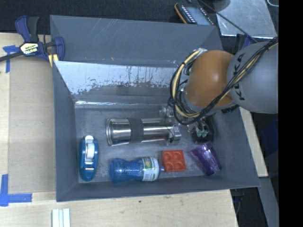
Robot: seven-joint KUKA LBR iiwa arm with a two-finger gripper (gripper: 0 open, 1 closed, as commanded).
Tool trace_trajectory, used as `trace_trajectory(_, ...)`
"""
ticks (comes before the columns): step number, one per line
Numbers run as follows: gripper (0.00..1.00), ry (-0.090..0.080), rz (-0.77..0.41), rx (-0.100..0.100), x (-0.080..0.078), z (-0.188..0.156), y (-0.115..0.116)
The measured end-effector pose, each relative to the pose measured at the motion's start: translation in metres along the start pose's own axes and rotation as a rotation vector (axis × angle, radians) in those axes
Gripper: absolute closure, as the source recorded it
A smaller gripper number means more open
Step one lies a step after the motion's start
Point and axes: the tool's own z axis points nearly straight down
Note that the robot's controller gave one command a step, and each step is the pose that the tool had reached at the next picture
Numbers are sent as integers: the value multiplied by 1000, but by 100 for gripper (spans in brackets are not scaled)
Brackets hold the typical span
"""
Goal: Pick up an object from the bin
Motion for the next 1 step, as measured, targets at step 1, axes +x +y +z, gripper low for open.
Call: trace_trajectory(1,100,0,0,0,0,0,0)
